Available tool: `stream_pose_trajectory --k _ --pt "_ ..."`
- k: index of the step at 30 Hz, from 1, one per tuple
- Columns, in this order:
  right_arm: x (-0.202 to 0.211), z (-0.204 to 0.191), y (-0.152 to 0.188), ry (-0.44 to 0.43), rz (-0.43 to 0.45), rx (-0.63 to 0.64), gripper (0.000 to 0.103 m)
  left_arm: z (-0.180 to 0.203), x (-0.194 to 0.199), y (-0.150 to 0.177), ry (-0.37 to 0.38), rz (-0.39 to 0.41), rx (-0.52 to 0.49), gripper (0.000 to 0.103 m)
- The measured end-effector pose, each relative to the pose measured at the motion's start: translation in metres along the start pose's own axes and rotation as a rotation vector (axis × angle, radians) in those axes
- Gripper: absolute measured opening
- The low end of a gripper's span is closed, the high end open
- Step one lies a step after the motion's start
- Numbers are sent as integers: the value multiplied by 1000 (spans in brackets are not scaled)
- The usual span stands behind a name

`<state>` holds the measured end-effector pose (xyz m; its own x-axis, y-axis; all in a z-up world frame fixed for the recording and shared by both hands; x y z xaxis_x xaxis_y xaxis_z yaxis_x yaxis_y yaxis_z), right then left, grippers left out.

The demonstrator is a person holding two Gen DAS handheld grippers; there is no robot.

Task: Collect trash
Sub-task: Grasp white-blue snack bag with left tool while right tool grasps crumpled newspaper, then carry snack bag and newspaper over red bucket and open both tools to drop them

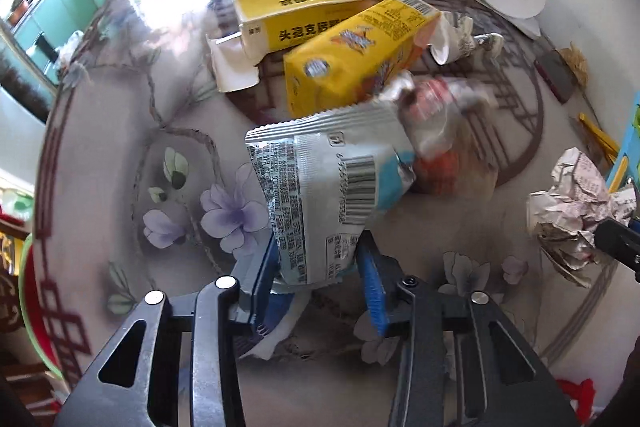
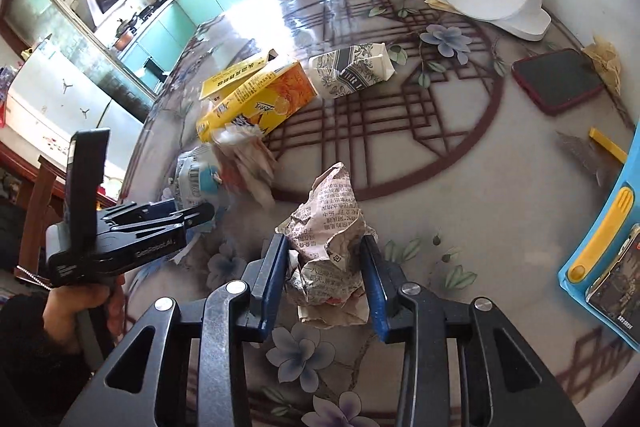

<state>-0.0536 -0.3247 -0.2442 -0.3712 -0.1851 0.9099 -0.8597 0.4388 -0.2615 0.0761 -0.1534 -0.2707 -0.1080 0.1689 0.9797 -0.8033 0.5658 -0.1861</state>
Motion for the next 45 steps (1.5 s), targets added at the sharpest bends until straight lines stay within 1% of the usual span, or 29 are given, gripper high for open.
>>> stream_pose_trajectory --k 2,6,12,19,24,29,36,45 --pt "3 -1 1 -3 8 10 34 0 5 1 11 13 10 29" --pt "7 -12 -6 -4 31 37 34 -6 28 7 17 81 43 25" --pt "18 -31 -17 2 62 94 34 -17 65 15 32 153 82 25" --pt "31 -54 -28 -14 108 138 34 -32 91 18 44 197 130 25" --pt "42 -71 -32 -27 137 166 34 -34 106 18 51 237 134 25" --pt "47 -83 -33 -36 154 189 34 -35 115 21 63 258 133 25" --pt "54 -95 -32 -48 169 209 34 -35 121 25 52 273 122 25" --pt "59 -112 -32 -62 183 249 34 -42 131 32 53 296 134 25"
Point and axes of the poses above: each gripper's, at about its wrist camera, not at the fingertips, and x roughly against the way its jaws point, z to its right, y to its underside, the point moved 3 cm from there along -x, roughly the way its jaws point, and after that the axes turned 9 degrees about -z, right-handed, at the moved point
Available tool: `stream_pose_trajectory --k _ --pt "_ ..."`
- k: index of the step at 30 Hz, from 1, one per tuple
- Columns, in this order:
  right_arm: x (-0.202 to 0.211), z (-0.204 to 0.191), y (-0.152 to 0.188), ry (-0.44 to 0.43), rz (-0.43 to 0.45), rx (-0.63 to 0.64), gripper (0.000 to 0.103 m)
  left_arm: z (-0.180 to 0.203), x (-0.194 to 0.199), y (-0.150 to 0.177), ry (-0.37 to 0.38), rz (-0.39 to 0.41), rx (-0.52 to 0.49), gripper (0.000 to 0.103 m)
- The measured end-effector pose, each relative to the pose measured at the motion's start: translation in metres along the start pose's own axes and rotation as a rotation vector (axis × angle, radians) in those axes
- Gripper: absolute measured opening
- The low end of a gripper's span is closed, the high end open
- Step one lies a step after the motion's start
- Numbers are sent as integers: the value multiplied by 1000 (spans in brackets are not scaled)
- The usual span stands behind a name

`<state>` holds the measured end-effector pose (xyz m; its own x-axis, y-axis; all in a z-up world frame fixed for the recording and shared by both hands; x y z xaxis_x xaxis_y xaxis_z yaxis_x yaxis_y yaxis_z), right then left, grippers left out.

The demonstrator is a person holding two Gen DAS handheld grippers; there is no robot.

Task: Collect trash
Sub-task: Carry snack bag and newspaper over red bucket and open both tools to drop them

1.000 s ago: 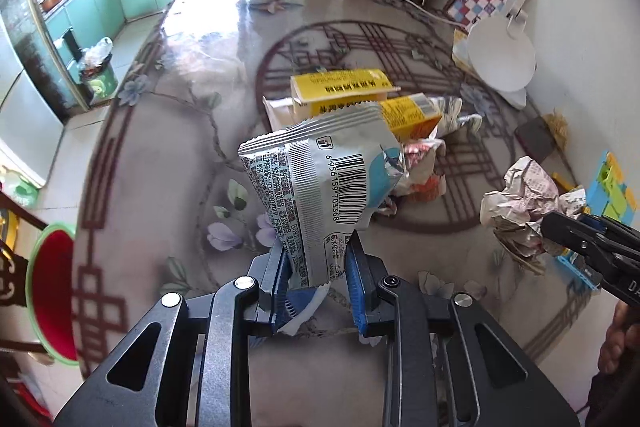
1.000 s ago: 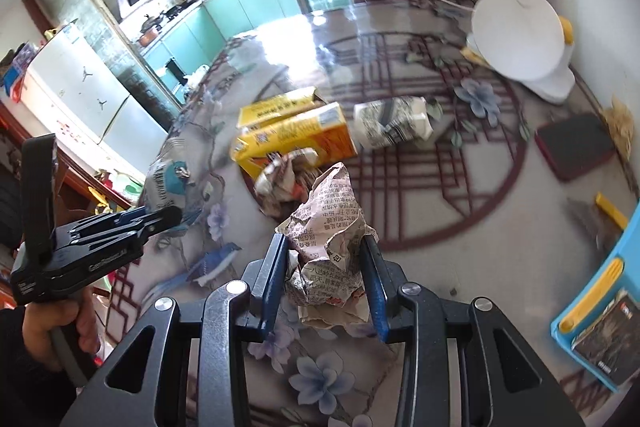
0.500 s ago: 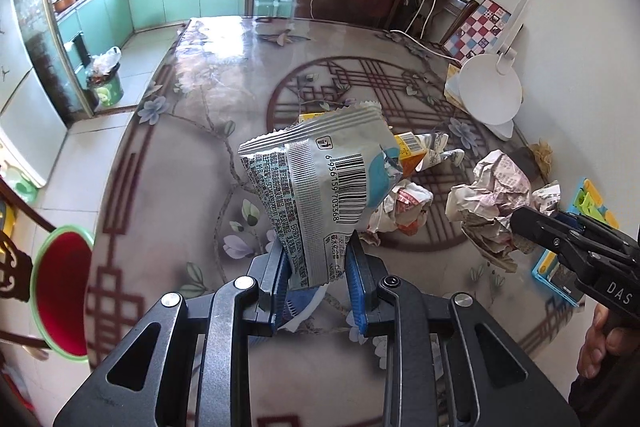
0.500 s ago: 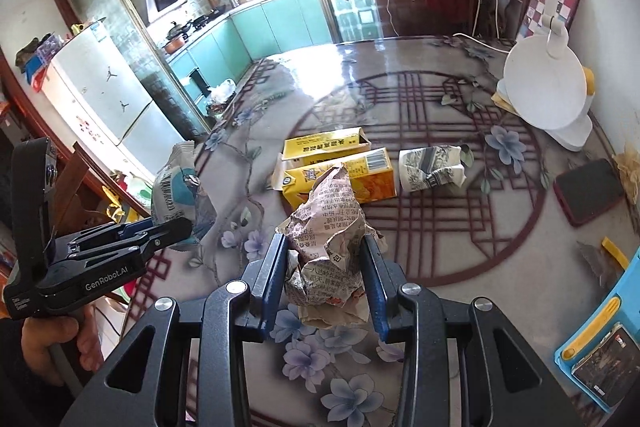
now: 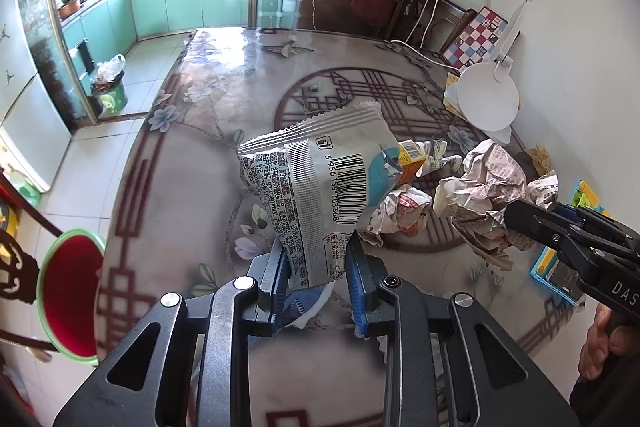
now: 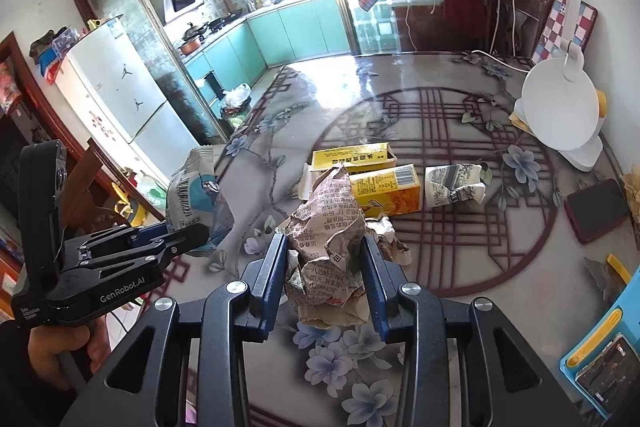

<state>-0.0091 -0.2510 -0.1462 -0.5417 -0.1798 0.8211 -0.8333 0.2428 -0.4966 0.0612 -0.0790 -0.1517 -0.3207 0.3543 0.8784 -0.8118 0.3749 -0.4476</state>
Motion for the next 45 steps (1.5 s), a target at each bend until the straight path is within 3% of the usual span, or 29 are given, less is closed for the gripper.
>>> stream_pose_trajectory --k 25,45 --pt "-17 -75 -9 -32 -19 128 34 -68 20 21 -32 22 103 25" --pt "-63 -213 -24 -23 -54 248 34 -194 40 42 -54 30 239 25"
Point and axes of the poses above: each gripper's, at about its wrist camera, not at the fingertips, and x roughly against the way its jaws point, z to its right, y to its underside, the point moved 3 cm from there along -x, roughly the way its jaws point, and after that the axes turned 9 degrees about -z, right-handed, at the moved point
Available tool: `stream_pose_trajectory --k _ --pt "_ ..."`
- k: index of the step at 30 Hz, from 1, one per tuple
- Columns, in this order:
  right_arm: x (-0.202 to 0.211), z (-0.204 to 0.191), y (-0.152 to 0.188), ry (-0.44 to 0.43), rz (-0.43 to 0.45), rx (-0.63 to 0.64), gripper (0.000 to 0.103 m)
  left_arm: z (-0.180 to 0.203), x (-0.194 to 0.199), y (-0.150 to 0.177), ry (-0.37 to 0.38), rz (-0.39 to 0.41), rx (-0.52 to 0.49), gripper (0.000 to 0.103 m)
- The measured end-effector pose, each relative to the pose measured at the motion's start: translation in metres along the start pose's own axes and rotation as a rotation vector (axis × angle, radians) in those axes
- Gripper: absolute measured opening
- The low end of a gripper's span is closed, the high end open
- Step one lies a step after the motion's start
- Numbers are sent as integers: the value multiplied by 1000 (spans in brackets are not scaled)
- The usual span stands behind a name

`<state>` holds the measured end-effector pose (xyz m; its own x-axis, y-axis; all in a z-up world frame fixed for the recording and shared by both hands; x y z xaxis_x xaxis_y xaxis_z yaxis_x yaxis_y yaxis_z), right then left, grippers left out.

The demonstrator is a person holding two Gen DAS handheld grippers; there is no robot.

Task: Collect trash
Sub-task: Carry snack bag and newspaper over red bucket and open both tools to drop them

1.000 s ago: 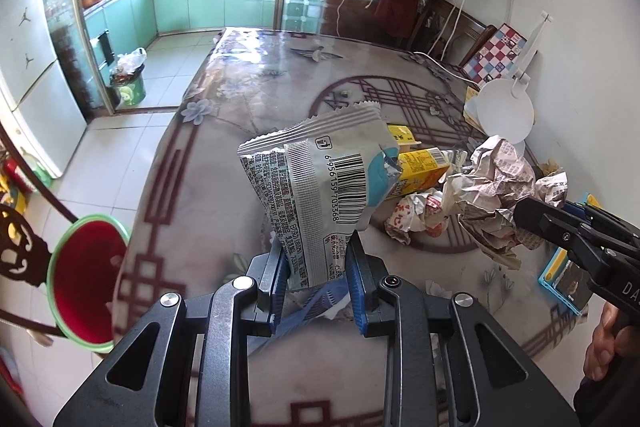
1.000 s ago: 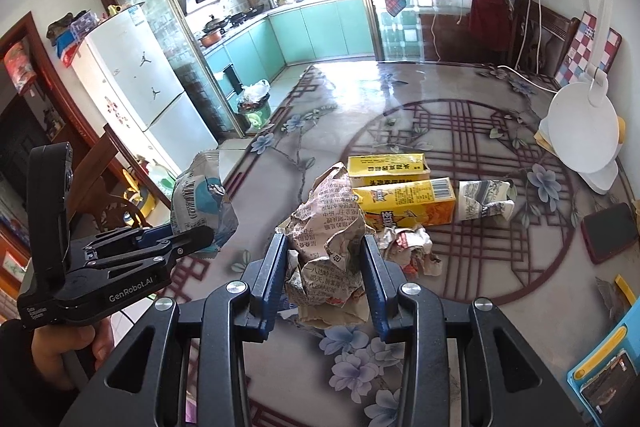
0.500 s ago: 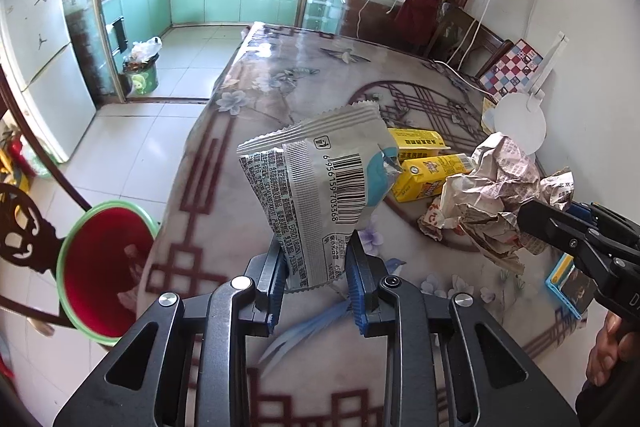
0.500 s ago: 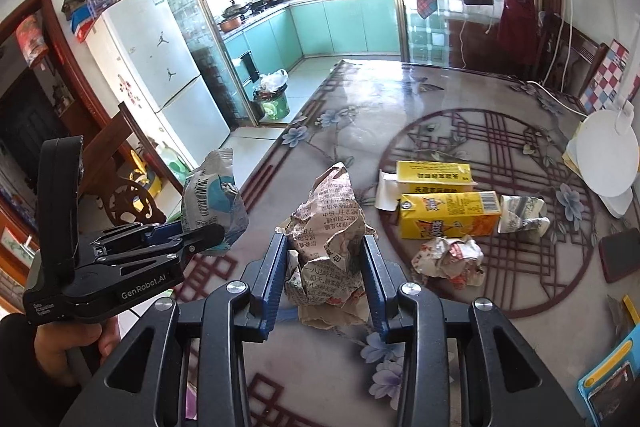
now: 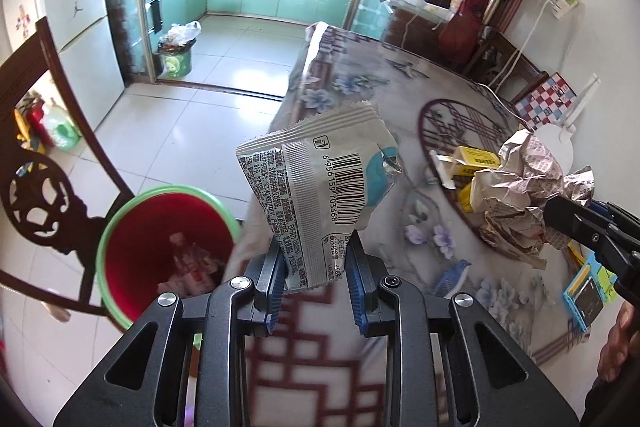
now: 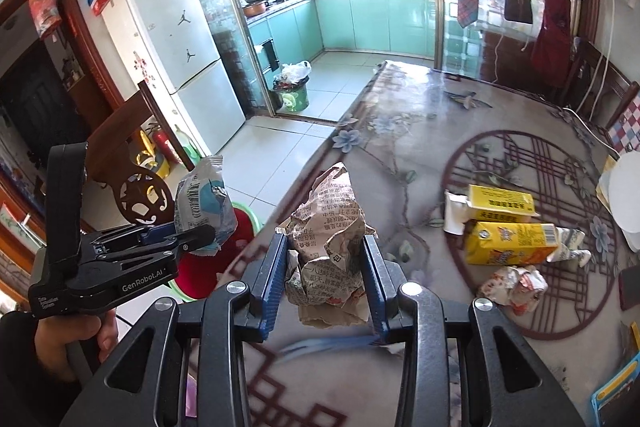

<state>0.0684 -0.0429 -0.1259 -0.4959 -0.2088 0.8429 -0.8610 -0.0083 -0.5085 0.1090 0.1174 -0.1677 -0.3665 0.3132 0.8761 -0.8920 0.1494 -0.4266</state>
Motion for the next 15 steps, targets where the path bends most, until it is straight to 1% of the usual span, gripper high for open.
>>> stream_pose_trajectory --k 6,9,15 --pt "-23 -48 -19 -13 -13 34 34 -47 1 -2 -28 2 40 25" --pt "-37 -69 -27 -24 -23 54 34 -74 -4 -2 -47 -12 74 25" --pt "-67 -102 -40 -45 -54 74 34 -112 -16 -1 -73 -49 121 25"
Point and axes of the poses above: each gripper's, at about its wrist camera, not at the fingertips, and x roughly against the way its jaws point, z to its right, y to its underside, the point moved 3 cm from there along -x, roughly the way its jaws point, and after that the axes turned 9 degrees about -z, right-handed, at the moved point
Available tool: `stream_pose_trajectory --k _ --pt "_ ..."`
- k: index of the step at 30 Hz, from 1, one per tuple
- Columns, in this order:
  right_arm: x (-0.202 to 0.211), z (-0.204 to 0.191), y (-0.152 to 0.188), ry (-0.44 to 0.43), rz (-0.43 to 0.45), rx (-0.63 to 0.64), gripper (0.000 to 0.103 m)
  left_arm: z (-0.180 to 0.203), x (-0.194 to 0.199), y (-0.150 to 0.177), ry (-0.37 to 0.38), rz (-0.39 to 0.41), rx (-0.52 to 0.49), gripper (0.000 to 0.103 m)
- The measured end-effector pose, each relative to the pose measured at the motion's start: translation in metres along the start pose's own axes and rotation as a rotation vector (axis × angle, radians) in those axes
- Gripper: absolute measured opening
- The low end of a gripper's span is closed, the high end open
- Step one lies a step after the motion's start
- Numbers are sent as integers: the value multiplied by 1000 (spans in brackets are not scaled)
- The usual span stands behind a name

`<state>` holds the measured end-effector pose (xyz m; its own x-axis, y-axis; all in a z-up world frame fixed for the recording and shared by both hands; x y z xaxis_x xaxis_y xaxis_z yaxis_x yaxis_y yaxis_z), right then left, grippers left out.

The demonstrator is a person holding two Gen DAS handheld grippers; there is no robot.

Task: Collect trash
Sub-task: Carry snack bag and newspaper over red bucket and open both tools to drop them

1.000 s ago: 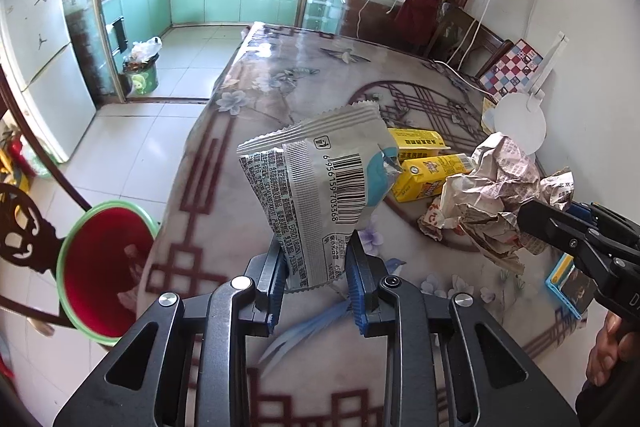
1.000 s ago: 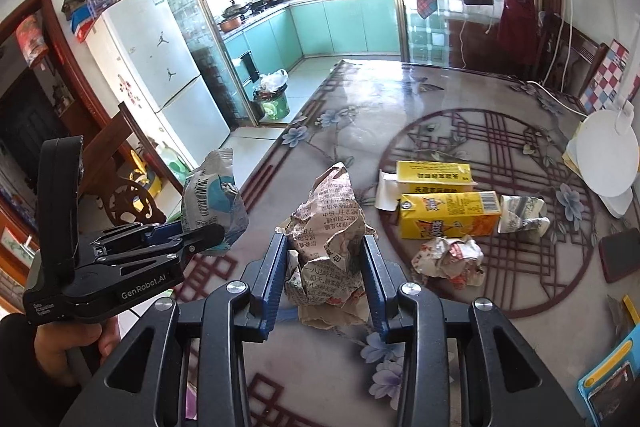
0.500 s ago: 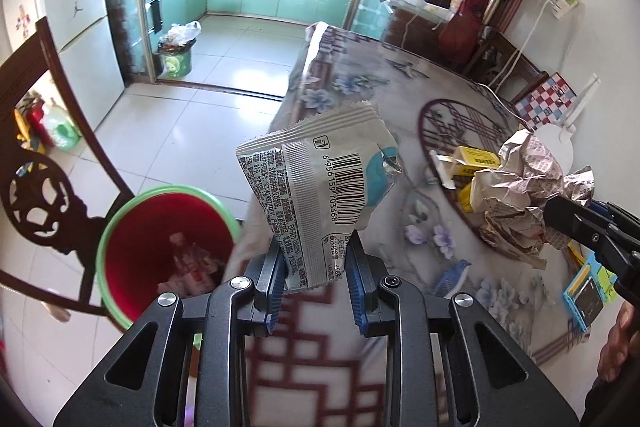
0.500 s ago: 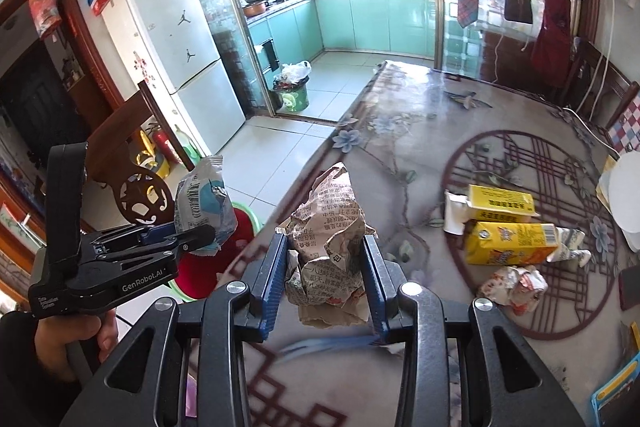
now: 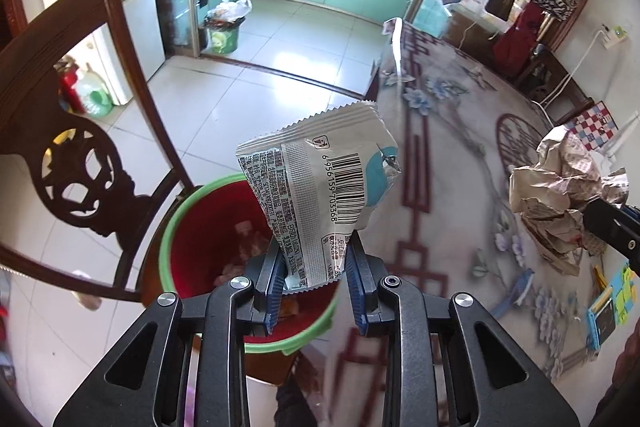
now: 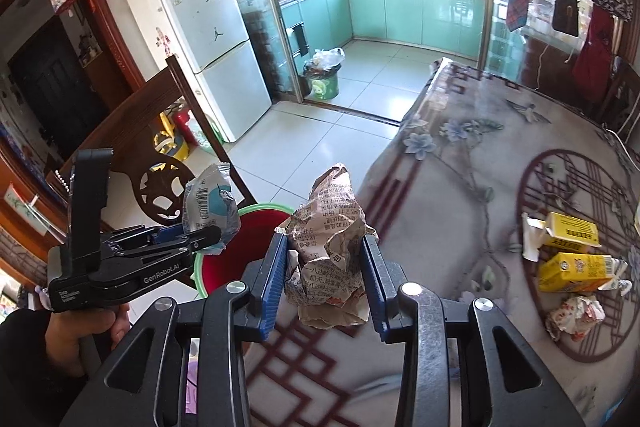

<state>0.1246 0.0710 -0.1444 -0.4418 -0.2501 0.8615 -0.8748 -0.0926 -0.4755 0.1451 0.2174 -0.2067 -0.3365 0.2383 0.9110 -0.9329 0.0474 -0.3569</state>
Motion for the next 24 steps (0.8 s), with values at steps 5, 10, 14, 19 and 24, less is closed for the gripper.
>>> stream_pose_trajectory --k 5,10,14,19,24 --pt "-33 -14 -11 -46 -35 -6 35 -27 -15 -1 -38 -37 13 26" --pt "-72 -31 -16 -102 -96 10 35 -53 -30 1 -66 -89 52 26" --pt "-109 -42 -14 -131 -160 20 35 -69 -42 2 -73 -124 85 26" --pt "-142 -52 -11 -172 -221 13 36 -83 -49 2 -85 -150 120 28" --pt "-156 -62 -12 -168 -234 25 36 -91 -48 -1 -86 -144 128 29"
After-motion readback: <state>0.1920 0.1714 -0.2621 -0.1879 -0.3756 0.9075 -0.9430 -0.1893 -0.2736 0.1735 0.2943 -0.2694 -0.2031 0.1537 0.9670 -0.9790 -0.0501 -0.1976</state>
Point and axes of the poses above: each gripper's, at about its wrist camera, not at the fingertips, and x roughly against the way its jaws point, z to its right, y to its underside, the point moved 3 cm from there along -x, roughly the way its jaws point, and after that the axes turned 9 degrees about -z, right-handed, at the moved point
